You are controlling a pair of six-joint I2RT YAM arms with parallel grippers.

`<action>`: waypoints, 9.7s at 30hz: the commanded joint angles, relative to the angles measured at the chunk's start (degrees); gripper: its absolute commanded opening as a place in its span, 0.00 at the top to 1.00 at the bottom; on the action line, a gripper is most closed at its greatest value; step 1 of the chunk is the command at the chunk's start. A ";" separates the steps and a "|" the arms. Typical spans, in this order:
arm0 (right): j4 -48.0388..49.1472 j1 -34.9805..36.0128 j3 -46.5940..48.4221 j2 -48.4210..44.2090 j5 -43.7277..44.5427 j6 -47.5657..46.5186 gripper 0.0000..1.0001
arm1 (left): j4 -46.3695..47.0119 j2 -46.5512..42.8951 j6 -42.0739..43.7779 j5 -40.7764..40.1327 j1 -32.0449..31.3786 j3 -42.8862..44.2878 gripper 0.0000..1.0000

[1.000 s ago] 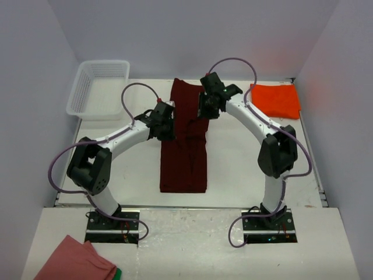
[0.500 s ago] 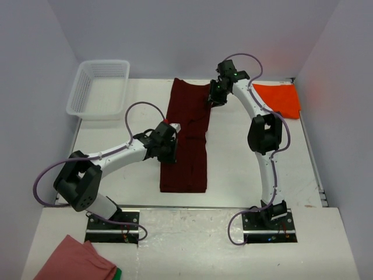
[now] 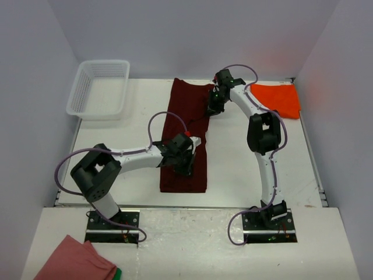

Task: Fold and stack the t-shirts
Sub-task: Rotate the tshirt 85 degrees

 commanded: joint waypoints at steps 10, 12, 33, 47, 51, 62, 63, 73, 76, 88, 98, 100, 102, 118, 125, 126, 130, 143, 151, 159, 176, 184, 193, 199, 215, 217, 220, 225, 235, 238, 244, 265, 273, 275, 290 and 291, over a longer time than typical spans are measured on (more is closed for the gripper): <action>2.14 -1.41 0.25 -2.75 -1.97 -1.81 0.60 | 6.65 5.70 -3.80 2.78 -3.54 -4.99 1.00; 2.23 -1.50 0.34 -2.49 -1.79 -1.98 0.59 | 7.27 4.47 -4.95 2.78 -5.29 -7.02 1.00; 9.08 -2.73 -11.61 -5.65 -3.90 -2.95 0.61 | 5.60 -1.69 -6.88 1.73 -9.61 -9.13 1.00; 9.88 -2.73 -15.31 -12.32 2.59 -3.74 0.61 | 5.86 -0.02 -6.44 1.99 -9.61 -8.43 1.00; 9.53 -2.73 -15.48 -13.39 2.69 -4.27 0.61 | 6.39 0.59 -6.53 2.17 -9.61 -8.43 1.00; 9.44 -2.21 -14.87 -11.28 -0.39 -4.27 0.62 | 6.75 -0.46 -6.88 2.96 -9.61 -8.51 1.00; 9.44 -2.12 -14.78 -11.19 -0.65 -4.18 0.62 | 6.75 -0.46 -6.97 3.04 -9.61 -8.60 1.00; 8.91 -0.98 -12.58 -7.68 -1.97 -3.92 0.62 | 6.92 -0.98 -7.24 3.31 -9.61 -8.60 1.00; 9.08 -0.89 -12.49 -6.80 -2.06 -3.83 0.62 | 6.83 -1.43 -7.24 3.40 -9.61 -8.69 1.00; 8.20 -0.89 -11.00 -4.60 -1.44 -3.92 0.62 | 6.66 -2.13 -6.97 3.48 -9.61 -8.87 1.00; 8.20 -0.71 -11.79 -5.30 -1.97 -4.27 0.74 | 6.66 -2.13 -6.71 3.75 -9.61 -8.69 1.00; 8.12 -0.80 -11.97 -5.30 -1.79 -4.27 0.74 | 6.74 -2.13 -6.71 3.75 -9.61 -8.69 1.00; 8.03 -0.80 -11.97 -5.30 -2.06 -4.36 0.74 | 6.83 -1.95 -6.71 3.75 -9.61 -8.69 1.00; 8.20 -0.53 -13.02 -4.42 -2.58 -4.53 0.75 | 7.01 -1.95 -6.44 4.10 -9.61 -9.13 1.00; 8.12 -0.36 -13.20 -4.25 -2.58 -4.62 0.76 | 7.27 -1.95 -6.36 4.54 -9.61 -9.31 1.00; 8.03 -0.36 -13.20 -4.25 -2.41 -4.62 0.76 | 7.36 -2.04 -6.36 4.71 -9.61 -9.31 1.00; 7.41 -0.36 -13.81 -4.77 -0.57 -3.92 0.76 | 7.54 -2.57 -6.44 4.80 -9.61 -9.66 1.00; 7.50 -0.18 -15.48 -5.74 0.49 -4.09 0.82 | 8.24 -2.22 -6.44 5.59 -9.61 -9.83 1.00; 7.59 0.08 -13.99 -5.47 1.46 -5.67 1.00 | 8.85 -1.78 -6.62 5.86 -9.61 -10.45 1.00; 9.26 1.40 -19.00 -12.68 2.25 -4.80 1.00 | 8.94 -1.25 -6.44 5.86 -9.61 -9.92 1.00; 11.10 3.42 -26.12 -17.60 2.42 -2.42 1.00 | 9.56 -1.86 -6.09 6.21 -9.61 -10.71 1.00; 11.72 4.39 -28.57 -18.83 6.28 -1.98 0.82 | 9.38 -2.04 -6.00 6.38 -9.61 -10.80 1.00; 12.16 4.39 -38.57 -33.23 16.83 -1.55 0.43 | -0.61 -13.55 -3.73 -7.92 -11.63 -2.73 1.00; 11.63 4.74 -47.99 -46.66 19.13 -0.32 0.41 | -11.17 -15.58 -0.03 -13.38 -11.98 9.84 1.00; 15.58 12.20 -78.13 -75.78 10.17 6.62 1.00 | -7.57 6.82 4.98 -19.19 5.50 23.61 1.00; 16.63 13.17 -79.55 -75.70 9.72 6.81 1.00 | -6.53 11.31 5.42 -17.71 6.65 26.19 1.00; 18.31 13.88 -81.49 -74.48 8.75 7.07 1.00 | -5.03 15.70 5.77 -15.50 8.14 30.85 1.00; 22.35 15.28 -81.58 -71.06 3.93 7.51 1.00 | -8.10 22.38 6.30 -14.53 11.47 39.46 1.00; 23.60 15.99 -76.67 -59.98 11.00 8.30 1.00 | -10.92 29.33 7.18 -9.35 15.53 48.35 1.00; 22.45 14.85 -66.84 -54.28 13.24 7.60 0.90 | -10.57 29.69 7.09 -8.65 15.70 47.30 1.00; 12.09 9.23 -38.32 -36.79 12.45 3.38 0.36 | -8.90 26.44 6.74 -8.47 16.05 42.03 1.00; 5.48 -6.25 -6.34 -5.66 -5.40 2.14 0.43 | -6.79 21.60 5.42 -4.78 16.50 37.10 1.00; 3.12 -7.65 -2.75 -0.83 -6.10 1.97 0.44 | -6.88 20.11 5.42 -4.34 16.50 36.22 1.00; 2.14 -7.74 -0.99 0.23 -6.10 1.97 0.44 | -6.79 19.50 5.25 -3.90 16.50 35.96 1.00; -0.76 -8.53 1.04 2.78 -6.27 3.64 0.45 | -5.74 16.77 5.25 -1.00 16.50 33.85 1.00; -0.59 -8.62 1.04 2.79 -6.54 3.73 0.45 | -5.74 16.51 5.25 -1.00 16.50 33.93 1.00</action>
